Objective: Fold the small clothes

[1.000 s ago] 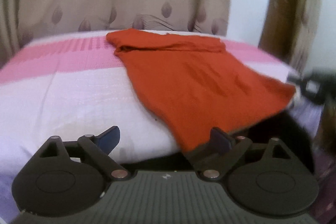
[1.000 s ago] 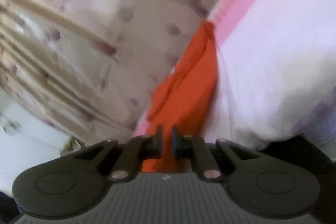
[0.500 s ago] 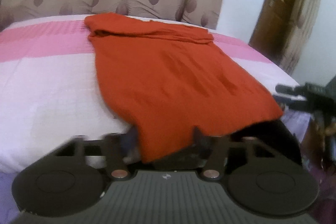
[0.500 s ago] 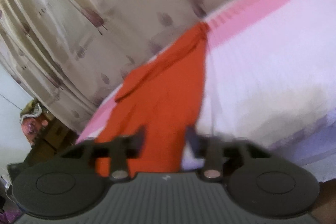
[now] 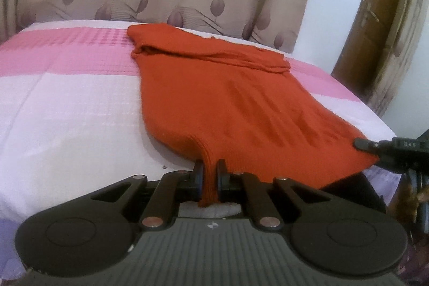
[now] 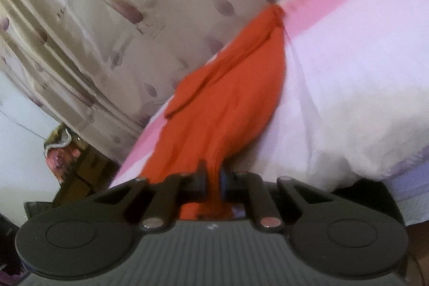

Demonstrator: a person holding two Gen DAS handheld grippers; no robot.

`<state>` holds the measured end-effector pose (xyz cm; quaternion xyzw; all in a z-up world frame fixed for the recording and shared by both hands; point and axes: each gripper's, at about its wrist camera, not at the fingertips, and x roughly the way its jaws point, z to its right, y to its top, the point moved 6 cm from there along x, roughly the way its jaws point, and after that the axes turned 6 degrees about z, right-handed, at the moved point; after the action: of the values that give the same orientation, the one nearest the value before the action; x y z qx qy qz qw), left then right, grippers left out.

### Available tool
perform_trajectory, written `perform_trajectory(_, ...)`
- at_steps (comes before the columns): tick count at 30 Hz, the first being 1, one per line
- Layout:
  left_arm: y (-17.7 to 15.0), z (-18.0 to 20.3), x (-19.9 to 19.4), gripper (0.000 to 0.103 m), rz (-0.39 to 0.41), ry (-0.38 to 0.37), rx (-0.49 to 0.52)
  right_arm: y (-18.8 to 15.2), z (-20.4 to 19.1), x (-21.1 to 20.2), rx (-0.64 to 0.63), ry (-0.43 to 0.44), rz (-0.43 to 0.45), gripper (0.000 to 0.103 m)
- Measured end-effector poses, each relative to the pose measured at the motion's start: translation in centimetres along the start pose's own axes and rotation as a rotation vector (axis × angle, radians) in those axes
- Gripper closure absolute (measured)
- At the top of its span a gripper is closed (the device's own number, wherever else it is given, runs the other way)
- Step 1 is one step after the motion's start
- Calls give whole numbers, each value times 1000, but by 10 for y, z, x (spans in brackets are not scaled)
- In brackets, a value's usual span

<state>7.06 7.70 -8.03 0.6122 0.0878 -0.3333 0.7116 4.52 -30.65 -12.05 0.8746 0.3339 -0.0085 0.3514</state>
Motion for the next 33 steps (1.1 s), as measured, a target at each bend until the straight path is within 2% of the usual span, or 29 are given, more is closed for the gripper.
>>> perform_trajectory(3,-2,-3,2,87,-11,4,-7,0,3,3,-14,-18,-26,91)
perform_trajectory(5,-4,-5,3,69,-23,-4,-13,1,5,4,-1,-22,-32,89)
perform_trajectory(7,-3,-5,3,32,-11,-9,-16,-1,7,5,-18,-40,-34,86)
perform_trajectory(9,-2,-3,3,14,-2,-14,-16,-3,8,5,-25,-36,-33,86)
perform_trajectory(15,-1,-7,9,14,-8,-33,-74,-5,3,8,-75,-35,-40,86)
perform_trajectory(18,0,-7,10,17,-21,-48,-67,-6,2,8,-85,-29,-55,86)
perform_trajectory(20,0,-6,11,34,-27,-20,-40,-5,3,9,-71,-28,-54,86)
perform_trajectory(21,0,-6,11,60,-31,-10,-34,-5,4,9,-64,-26,-52,86)
perform_trajectory(22,0,-8,13,96,-47,-2,-39,-5,3,9,-69,-29,-51,87)
perform_trajectory(24,0,-12,13,96,-65,-3,-80,-6,2,9,-79,-32,-51,91)
perform_trajectory(28,4,-9,8,97,-61,-18,-87,-4,1,10,-19,10,-48,93)
perform_trajectory(30,11,-12,3,96,-22,-44,-125,0,-2,9,6,34,-36,93)
perform_trajectory(33,24,-17,-2,96,22,-44,-156,8,-7,7,41,72,-15,93)
